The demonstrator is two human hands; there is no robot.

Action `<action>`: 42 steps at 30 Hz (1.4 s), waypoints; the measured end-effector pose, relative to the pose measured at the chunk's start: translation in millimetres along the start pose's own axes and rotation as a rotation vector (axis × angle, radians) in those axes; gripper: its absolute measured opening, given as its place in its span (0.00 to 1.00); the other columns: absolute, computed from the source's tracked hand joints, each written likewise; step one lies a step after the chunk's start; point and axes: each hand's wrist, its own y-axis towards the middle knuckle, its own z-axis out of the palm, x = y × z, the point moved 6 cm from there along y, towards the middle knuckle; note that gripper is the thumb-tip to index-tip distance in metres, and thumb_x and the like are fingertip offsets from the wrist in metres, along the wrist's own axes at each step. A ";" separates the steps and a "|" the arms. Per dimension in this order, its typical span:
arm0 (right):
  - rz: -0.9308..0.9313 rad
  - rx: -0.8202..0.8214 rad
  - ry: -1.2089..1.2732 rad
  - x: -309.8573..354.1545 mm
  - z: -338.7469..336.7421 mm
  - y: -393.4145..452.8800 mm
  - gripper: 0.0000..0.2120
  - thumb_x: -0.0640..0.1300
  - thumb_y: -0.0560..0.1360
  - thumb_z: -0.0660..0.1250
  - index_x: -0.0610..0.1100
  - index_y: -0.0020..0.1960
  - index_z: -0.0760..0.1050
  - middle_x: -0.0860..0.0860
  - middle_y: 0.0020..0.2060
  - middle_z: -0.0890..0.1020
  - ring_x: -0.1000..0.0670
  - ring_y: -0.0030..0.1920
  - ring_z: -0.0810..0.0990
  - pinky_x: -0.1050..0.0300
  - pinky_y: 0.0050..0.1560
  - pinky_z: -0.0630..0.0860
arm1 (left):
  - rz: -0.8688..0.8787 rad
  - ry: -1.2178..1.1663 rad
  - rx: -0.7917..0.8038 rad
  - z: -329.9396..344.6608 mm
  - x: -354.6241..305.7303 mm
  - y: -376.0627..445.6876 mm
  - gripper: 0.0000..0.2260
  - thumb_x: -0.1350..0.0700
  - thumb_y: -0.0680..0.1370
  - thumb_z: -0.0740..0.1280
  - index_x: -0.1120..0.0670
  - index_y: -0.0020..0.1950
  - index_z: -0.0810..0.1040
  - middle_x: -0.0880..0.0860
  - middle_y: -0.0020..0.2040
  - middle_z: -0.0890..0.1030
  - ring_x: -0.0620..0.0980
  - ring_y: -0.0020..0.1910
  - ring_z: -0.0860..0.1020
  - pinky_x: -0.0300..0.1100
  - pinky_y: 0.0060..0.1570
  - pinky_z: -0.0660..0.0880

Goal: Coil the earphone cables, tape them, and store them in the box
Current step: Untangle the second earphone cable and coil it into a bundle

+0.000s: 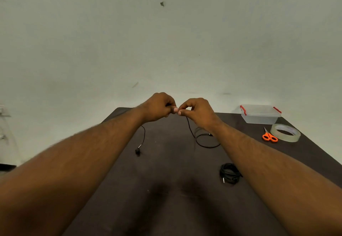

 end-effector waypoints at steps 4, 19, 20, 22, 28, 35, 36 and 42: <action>-0.122 0.070 -0.379 1.2 -10.4 4.9 0.06 0.48 0.74 0.71 0.46 0.46 0.82 0.55 0.45 0.82 0.58 0.45 0.78 0.57 0.47 0.73 | -0.015 0.008 0.045 0.5 6.1 -5.4 0.08 0.51 0.78 0.68 0.54 0.45 0.81 0.48 0.34 0.79 0.42 0.33 0.74 0.35 0.35 0.69; -0.147 0.095 -0.890 -16.7 -62.8 8.1 0.08 0.46 0.79 0.63 0.46 0.49 0.80 0.54 0.50 0.80 0.47 0.49 0.79 0.51 0.44 0.75 | -0.088 0.075 0.016 -31.4 50.0 -32.7 0.06 0.54 0.80 0.66 0.51 0.45 0.80 0.45 0.36 0.77 0.42 0.36 0.74 0.35 0.38 0.68; -0.149 0.094 -0.894 -16.7 -62.3 7.5 0.08 0.46 0.79 0.62 0.46 0.49 0.80 0.54 0.50 0.80 0.47 0.49 0.78 0.51 0.44 0.75 | -0.088 0.099 0.024 -31.2 50.6 -32.3 0.06 0.54 0.80 0.66 0.51 0.45 0.80 0.44 0.36 0.77 0.41 0.36 0.74 0.35 0.37 0.67; -0.132 0.088 -0.898 -18.3 -64.6 7.5 0.08 0.46 0.79 0.62 0.46 0.49 0.80 0.54 0.50 0.80 0.46 0.49 0.78 0.52 0.44 0.74 | -0.097 0.125 0.026 -31.9 53.5 -31.3 0.05 0.54 0.80 0.66 0.52 0.45 0.80 0.43 0.36 0.76 0.41 0.36 0.74 0.35 0.37 0.67; -0.095 0.081 -0.896 -22.0 -69.1 6.8 0.08 0.46 0.79 0.62 0.46 0.49 0.80 0.53 0.50 0.80 0.46 0.49 0.78 0.55 0.43 0.72 | -0.131 0.109 -0.008 -33.3 58.4 -29.4 0.05 0.55 0.79 0.66 0.53 0.46 0.81 0.46 0.36 0.78 0.41 0.33 0.74 0.35 0.33 0.69; 0.168 0.054 -0.607 -35.8 -63.6 -1.5 0.15 0.47 0.76 0.67 0.46 0.62 0.77 0.48 0.61 0.77 0.46 0.60 0.76 0.51 0.58 0.72 | -0.106 0.037 0.008 -23.6 41.4 -22.3 0.06 0.55 0.79 0.66 0.53 0.43 0.80 0.49 0.36 0.81 0.40 0.35 0.78 0.36 0.39 0.72; 0.189 0.085 -0.565 -31.3 -57.1 -3.2 0.26 0.48 0.75 0.69 0.47 0.71 0.69 0.47 0.67 0.73 0.45 0.65 0.73 0.51 0.62 0.70 | -0.105 0.023 0.006 -22.0 37.8 -20.7 0.06 0.55 0.79 0.66 0.53 0.43 0.80 0.49 0.36 0.81 0.39 0.34 0.78 0.35 0.38 0.72; 0.320 0.273 0.251 15.6 8.4 -12.3 0.52 0.31 0.71 0.72 0.65 0.75 0.43 0.47 0.75 0.60 0.45 0.36 0.84 0.53 0.37 0.81 | -0.051 0.002 0.006 -8.4 13.8 -8.9 0.06 0.55 0.79 0.67 0.50 0.41 0.79 0.48 0.34 0.82 0.36 0.31 0.78 0.31 0.35 0.70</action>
